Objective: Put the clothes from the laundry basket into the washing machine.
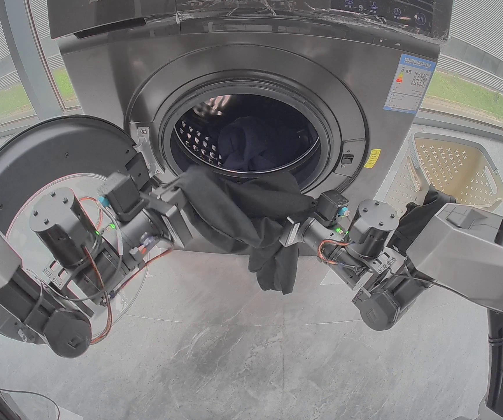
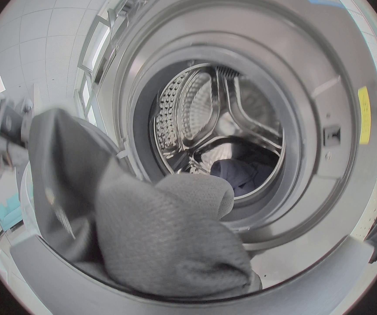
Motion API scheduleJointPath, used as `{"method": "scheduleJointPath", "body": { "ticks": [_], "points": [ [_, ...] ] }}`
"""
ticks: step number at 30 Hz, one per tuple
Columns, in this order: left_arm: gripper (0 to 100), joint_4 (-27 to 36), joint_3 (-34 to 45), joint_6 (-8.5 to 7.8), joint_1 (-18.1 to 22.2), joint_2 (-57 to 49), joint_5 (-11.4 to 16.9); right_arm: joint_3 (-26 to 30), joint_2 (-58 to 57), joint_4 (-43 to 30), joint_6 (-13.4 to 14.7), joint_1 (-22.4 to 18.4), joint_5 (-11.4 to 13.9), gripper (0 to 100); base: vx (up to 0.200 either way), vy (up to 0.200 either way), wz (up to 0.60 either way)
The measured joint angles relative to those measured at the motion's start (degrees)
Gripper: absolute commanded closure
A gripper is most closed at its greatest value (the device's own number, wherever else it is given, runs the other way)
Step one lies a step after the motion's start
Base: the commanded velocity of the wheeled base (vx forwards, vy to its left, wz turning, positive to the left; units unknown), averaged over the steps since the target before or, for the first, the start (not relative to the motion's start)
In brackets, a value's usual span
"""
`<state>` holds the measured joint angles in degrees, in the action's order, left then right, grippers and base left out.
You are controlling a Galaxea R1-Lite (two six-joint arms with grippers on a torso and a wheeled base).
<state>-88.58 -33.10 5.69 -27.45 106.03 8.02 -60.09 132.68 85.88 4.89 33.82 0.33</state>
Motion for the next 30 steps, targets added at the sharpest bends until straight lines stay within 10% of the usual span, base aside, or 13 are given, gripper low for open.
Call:
{"method": "scheduleJointPath", "body": {
  "ticks": [5,14,15,30],
  "points": [
    [100,-0.13,3.78,-3.49,0.45,4.63,2.68,0.24,-3.35,-0.07,0.12,0.20,-0.06,100,0.000,0.000,0.00],
    [100,-0.16,4.50,-3.12,1.11,8.91,2.84,0.50,-6.34,-0.10,0.37,0.90,-0.51,100,0.000,0.000,0.00],
    [0,-0.16,4.46,-3.13,1.28,9.12,2.84,0.52,-6.50,-0.10,0.37,0.99,-0.60,100,0.000,0.000,0.00],
    [0,-0.18,10.17,-6.05,2.21,12.41,5.79,-0.07,-7.07,-0.60,0.33,0.88,-0.76,100,0.000,0.000,0.00]
  ]
}}
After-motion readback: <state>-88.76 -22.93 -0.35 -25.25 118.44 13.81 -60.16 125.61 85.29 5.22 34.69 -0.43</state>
